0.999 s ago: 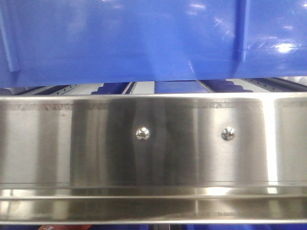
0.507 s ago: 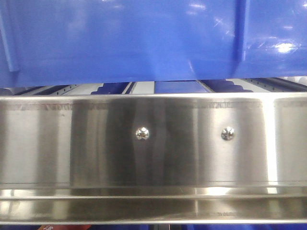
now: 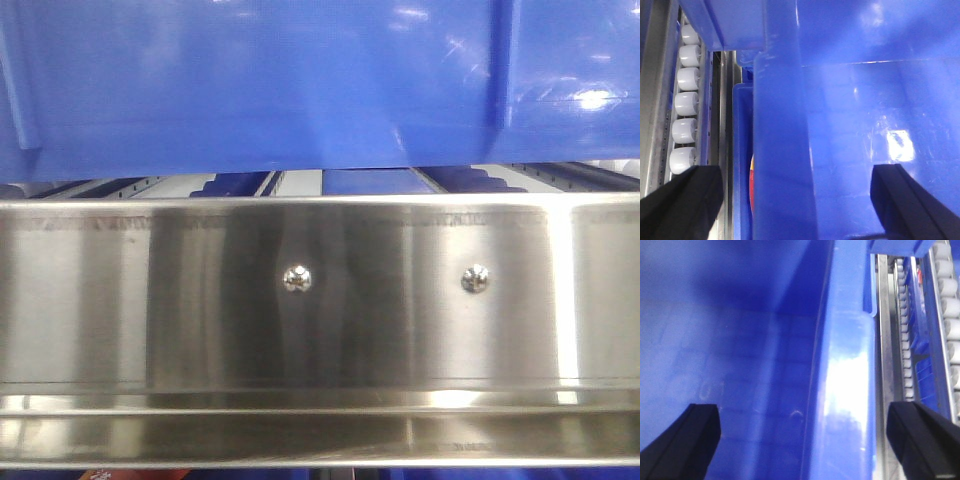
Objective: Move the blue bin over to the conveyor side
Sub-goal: 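Close both grippers on the blue bin's side walls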
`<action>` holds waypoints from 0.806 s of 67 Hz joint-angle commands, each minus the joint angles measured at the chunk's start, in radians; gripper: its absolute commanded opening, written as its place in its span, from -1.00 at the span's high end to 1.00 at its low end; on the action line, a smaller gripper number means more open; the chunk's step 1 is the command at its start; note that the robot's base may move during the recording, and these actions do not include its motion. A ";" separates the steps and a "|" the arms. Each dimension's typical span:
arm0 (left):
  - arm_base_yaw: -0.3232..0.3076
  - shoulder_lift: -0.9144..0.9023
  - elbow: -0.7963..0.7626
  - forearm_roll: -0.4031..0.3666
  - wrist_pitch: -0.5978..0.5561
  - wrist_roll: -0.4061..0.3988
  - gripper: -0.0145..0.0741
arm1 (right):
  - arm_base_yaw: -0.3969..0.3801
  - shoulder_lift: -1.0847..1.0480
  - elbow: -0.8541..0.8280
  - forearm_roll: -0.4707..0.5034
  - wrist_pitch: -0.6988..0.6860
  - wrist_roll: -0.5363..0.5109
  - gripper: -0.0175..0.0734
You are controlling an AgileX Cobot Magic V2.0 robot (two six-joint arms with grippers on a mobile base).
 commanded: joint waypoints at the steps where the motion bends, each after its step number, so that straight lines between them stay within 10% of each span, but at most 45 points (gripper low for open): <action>1: -0.004 -0.006 0.001 0.005 -0.013 0.000 -0.45 | -0.001 -0.003 0.002 -0.017 -0.012 0.009 -0.61; 41: -0.004 -0.004 0.001 0.007 -0.018 0.000 -0.43 | -0.005 0.011 0.002 -0.036 -0.012 0.011 -0.58; 54: -0.004 -0.004 0.001 0.014 -0.018 0.000 0.19 | -0.005 0.011 0.002 -0.036 -0.012 0.011 0.24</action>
